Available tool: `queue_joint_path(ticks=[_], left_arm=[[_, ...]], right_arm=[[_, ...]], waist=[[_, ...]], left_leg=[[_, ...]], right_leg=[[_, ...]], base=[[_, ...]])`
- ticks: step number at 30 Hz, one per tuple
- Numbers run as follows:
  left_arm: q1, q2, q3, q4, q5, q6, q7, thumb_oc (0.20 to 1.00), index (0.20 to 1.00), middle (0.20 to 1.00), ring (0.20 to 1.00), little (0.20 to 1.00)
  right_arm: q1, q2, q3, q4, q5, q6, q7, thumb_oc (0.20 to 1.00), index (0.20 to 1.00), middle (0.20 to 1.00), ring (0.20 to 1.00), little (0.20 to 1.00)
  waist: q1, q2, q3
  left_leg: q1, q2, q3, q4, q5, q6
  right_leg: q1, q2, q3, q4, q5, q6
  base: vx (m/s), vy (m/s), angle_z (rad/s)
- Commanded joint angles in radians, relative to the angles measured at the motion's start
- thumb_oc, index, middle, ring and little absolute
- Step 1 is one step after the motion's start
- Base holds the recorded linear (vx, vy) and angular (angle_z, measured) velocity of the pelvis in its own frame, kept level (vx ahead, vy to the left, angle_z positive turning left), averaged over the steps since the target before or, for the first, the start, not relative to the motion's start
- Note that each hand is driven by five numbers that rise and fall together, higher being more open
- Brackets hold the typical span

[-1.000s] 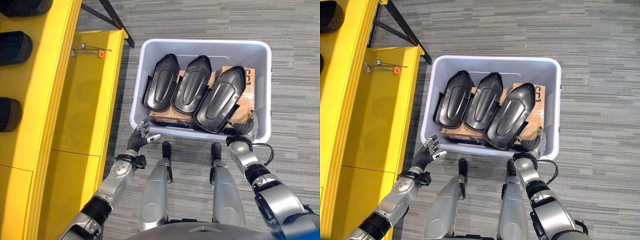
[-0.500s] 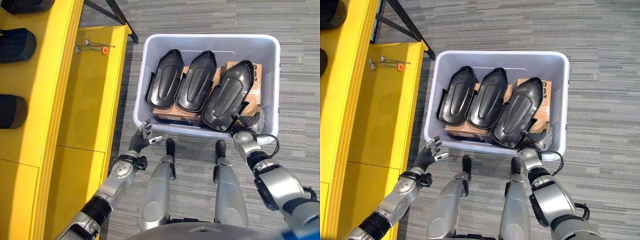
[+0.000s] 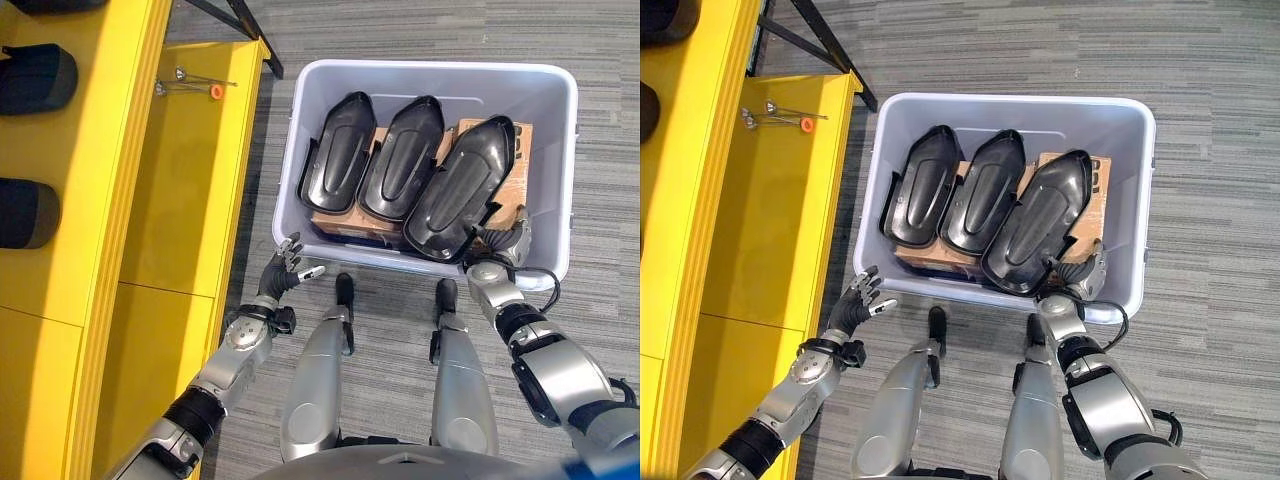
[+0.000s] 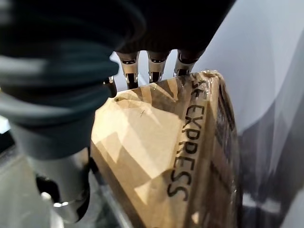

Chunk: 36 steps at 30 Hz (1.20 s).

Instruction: Move parts from the plastic box to the shelf.

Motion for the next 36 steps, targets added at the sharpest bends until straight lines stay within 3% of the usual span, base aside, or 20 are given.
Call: queue_joint_path(ticks=[1,3,4,5,7,8,9,10,22,36], left_arm=[[0.000,0.033,-0.039,-0.069,-0.001,-0.046,0.004,1.000,1.000,1.000,1.000,1.000],[-0.007,0.034,-0.042,-0.068,0.003,-0.046,0.004,1.000,1.000,1.000,1.000,1.000],[-0.012,0.033,-0.043,-0.062,0.006,-0.047,0.004,1.000,1.000,1.000,1.000,1.000],[-0.015,0.032,-0.044,-0.059,0.008,-0.049,0.005,1.000,1.000,1.000,1.000,1.000],[-0.017,0.031,-0.045,-0.060,0.009,-0.049,0.005,1.000,1.000,1.000,1.000,1.000],[-0.019,0.027,-0.046,-0.057,0.012,-0.049,0.004,1.000,1.000,1.000,1.000,1.000],[-0.020,0.026,-0.044,-0.055,0.012,-0.050,0.002,1.000,1.000,1.000,1.000,1.000],[-0.020,0.026,-0.045,-0.053,0.012,-0.051,0.001,1.000,1.000,1.000,1.000,1.000],[-0.018,0.027,-0.042,-0.045,0.015,-0.051,-0.005,1.000,1.000,1.000,1.000,1.000],[-0.005,0.029,-0.022,-0.026,0.007,-0.051,0.004,1.000,1.000,1.000,1.000,1.000]], right_arm=[[-0.027,0.037,0.051,0.008,-0.079,0.030,0.034,1.000,1.000,1.000,1.000,1.000],[-0.039,0.033,0.062,0.039,-0.102,0.043,0.038,1.000,1.000,1.000,1.000,1.000],[-0.052,0.033,0.074,0.070,-0.122,0.059,0.050,0.859,0.859,0.859,0.859,0.859],[-0.055,0.032,0.078,0.081,-0.132,0.065,0.050,0.586,0.586,0.586,0.586,0.586],[-0.055,0.032,0.084,0.092,-0.142,0.071,0.056,0.485,0.485,0.485,0.485,0.485],[-0.058,0.032,0.085,0.110,-0.149,0.078,0.066,0.291,0.291,0.291,0.291,0.291],[-0.059,0.031,0.088,0.122,-0.154,0.083,0.075,0.291,0.291,0.291,0.291,0.291],[-0.062,0.030,0.089,0.127,-0.154,0.084,0.080,0.200,0.200,0.200,0.200,0.200],[-0.039,0.022,0.093,0.164,-0.185,0.104,0.106,0.200,0.200,0.200,0.200,0.200],[0.008,-0.014,0.057,0.103,-0.135,0.061,0.087,0.200,0.200,0.200,0.200,0.200]], waist=[[0.030,-0.020,0.008],[0.038,-0.017,0.011],[0.044,-0.017,0.013],[0.046,-0.017,0.015],[0.047,-0.018,0.016],[0.052,-0.017,0.019],[0.055,-0.017,0.020],[0.058,-0.017,0.021],[0.069,-0.018,0.027],[0.041,-0.037,0.019]], left_leg=[[-0.029,-0.033,0.007,0.102,-0.107,0.017],[-0.037,-0.037,0.003,0.106,-0.106,0.018],[-0.042,-0.040,-0.001,0.109,-0.108,0.020],[-0.045,-0.043,-0.003,0.111,-0.108,0.021],[-0.049,-0.044,-0.004,0.113,-0.109,0.022],[-0.057,-0.046,-0.009,0.120,-0.110,0.024],[-0.061,-0.048,-0.009,0.121,-0.110,0.025],[-0.063,-0.049,-0.011,0.122,-0.111,0.026],[-0.079,-0.057,-0.017,0.136,-0.117,0.031],[-0.059,-0.045,-0.010,0.135,-0.121,0.028]], right_leg=[[-0.007,-0.094,0.008,0.048,0.019,0.063],[-0.007,-0.096,0.003,0.048,0.019,0.063],[-0.006,-0.097,0.001,0.050,0.019,0.064],[-0.007,-0.097,-0.001,0.050,0.019,0.064],[-0.007,-0.098,-0.003,0.050,0.019,0.064],[-0.008,-0.100,-0.006,0.051,0.019,0.064],[-0.008,-0.101,-0.008,0.050,0.020,0.065],[-0.007,-0.101,-0.009,0.049,0.021,0.065],[-0.005,-0.108,-0.013,0.047,0.025,0.068],[-0.008,-0.098,0.003,0.054,0.021,0.065]], base=[[0.01,0.003,0.12],[0.00,0.009,0.15],[0.00,0.021,0.12],[0.00,0.018,0.04],[0.00,0.011,0.05],[-0.01,0.020,0.12],[-0.01,0.019,0.13],[-0.01,0.023,0.09],[0.00,0.005,0.02],[0.00,0.000,0.00]])
